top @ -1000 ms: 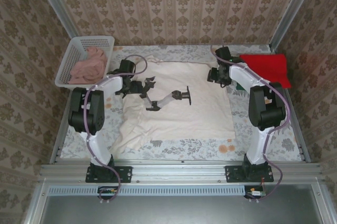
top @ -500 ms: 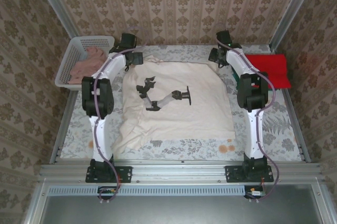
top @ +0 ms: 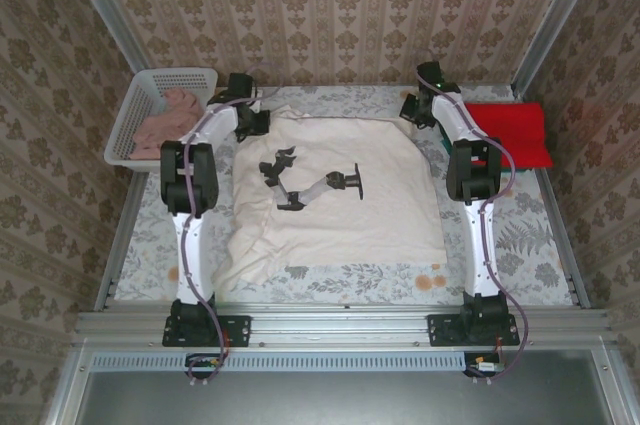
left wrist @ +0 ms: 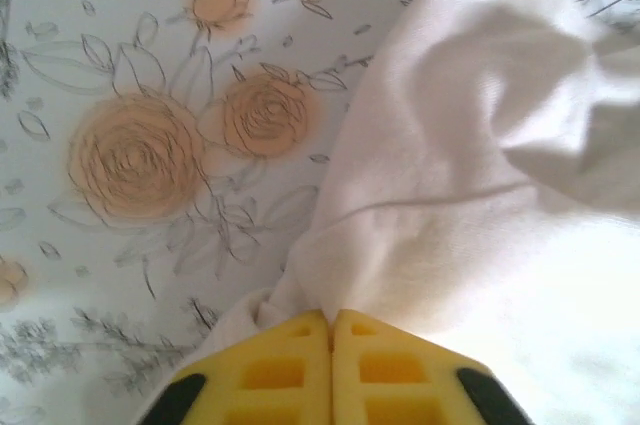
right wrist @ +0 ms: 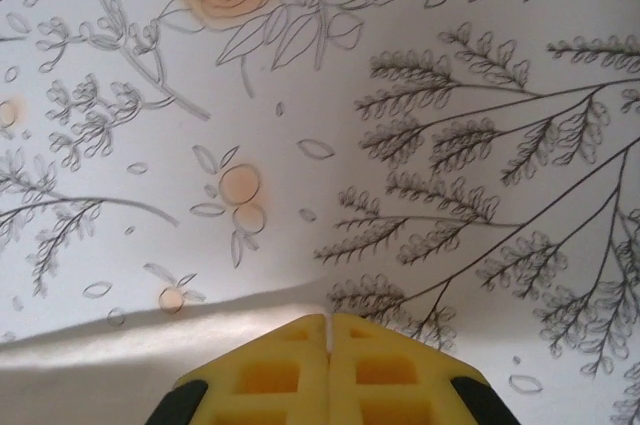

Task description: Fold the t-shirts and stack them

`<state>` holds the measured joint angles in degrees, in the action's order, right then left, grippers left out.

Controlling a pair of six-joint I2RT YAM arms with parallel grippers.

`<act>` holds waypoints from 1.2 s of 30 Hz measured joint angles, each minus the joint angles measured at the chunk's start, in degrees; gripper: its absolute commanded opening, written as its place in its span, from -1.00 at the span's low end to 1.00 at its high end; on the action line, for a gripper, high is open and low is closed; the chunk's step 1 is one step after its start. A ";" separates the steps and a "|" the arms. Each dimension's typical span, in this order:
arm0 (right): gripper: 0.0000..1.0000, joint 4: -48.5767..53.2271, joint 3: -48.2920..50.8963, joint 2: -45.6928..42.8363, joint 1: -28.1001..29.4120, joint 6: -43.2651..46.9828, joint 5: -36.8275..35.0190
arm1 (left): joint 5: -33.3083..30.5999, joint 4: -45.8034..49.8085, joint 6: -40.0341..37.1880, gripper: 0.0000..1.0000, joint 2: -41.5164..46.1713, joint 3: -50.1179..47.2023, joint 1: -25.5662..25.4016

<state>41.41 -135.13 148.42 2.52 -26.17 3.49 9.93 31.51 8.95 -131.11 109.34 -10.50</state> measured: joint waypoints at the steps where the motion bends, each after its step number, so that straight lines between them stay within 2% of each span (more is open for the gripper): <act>1: -1.00 0.09 0.59 -1.05 0.13 0.57 0.04 | 1.55 -0.17 0.13 -1.00 1.79 -1.11 0.52; 4: -1.00 -0.35 6.45 -8.13 0.74 2.05 0.00 | 4.11 -1.31 0.33 -1.00 9.49 -4.87 1.68; 9: -1.00 -8.26 25.07 -29.51 2.03 4.04 -0.94 | 3.82 -9.33 0.42 -1.00 29.14 -17.53 2.14; 12: -1.00 -13.16 28.55 -36.46 2.12 5.07 -2.47 | 2.62 -14.19 0.44 -0.97 33.42 -20.46 1.97; 13: -1.00 -14.47 27.54 -36.30 1.79 5.29 -2.95 | 2.05 -14.67 0.44 -0.76 31.91 -19.23 1.97; 14: -0.89 -15.08 25.55 -34.80 1.38 5.46 -3.19 | 1.49 -14.19 0.35 -0.34 28.94 -16.65 2.03; 16: -0.65 -14.64 19.26 -29.22 0.44 5.49 -3.28 | 0.04 -12.79 0.46 0.08 20.74 -9.81 2.10; 17: -0.41 -13.38 14.12 -24.65 -0.04 5.60 -3.30 | -1.03 -11.41 0.52 0.18 16.09 -6.23 2.19; 18: -0.17 -11.87 9.66 -20.74 -0.28 5.55 -3.50 | -1.88 -10.25 0.70 0.20 12.83 -4.13 2.27; 20: -0.12 -5.22 -2.21 -10.93 -0.74 5.86 -4.20 | -4.15 -6.75 0.90 0.31 7.96 -2.99 2.36; 22: -0.03 1.25 -9.62 -4.98 -1.01 5.84 -5.07 | -6.25 -3.32 0.94 0.55 6.95 -4.63 2.43; 25: 0.05 10.08 -9.86 -4.13 -0.35 6.38 -7.30 | -9.62 -0.28 1.70 0.59 10.71 -9.57 2.32; 27: 0.12 10.16 -1.18 -9.27 1.29 6.95 -9.38 | -11.34 0.17 1.77 0.58 16.37 -14.60 1.92; 32: 0.15 -0.33 39.15 -35.80 10.86 5.75 -8.59 | -15.34 -0.87 3.48 0.57 33.99 -29.92 -2.82; 36: 0.11 -10.05 60.57 -49.33 18.34 1.73 -4.24 | -15.72 -1.38 6.23 0.58 38.62 -40.79 -7.34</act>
<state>31.35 -74.56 99.09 20.86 -24.45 -0.75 -5.78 30.13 15.18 -92.49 68.55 -17.85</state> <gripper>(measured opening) 0.563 0.789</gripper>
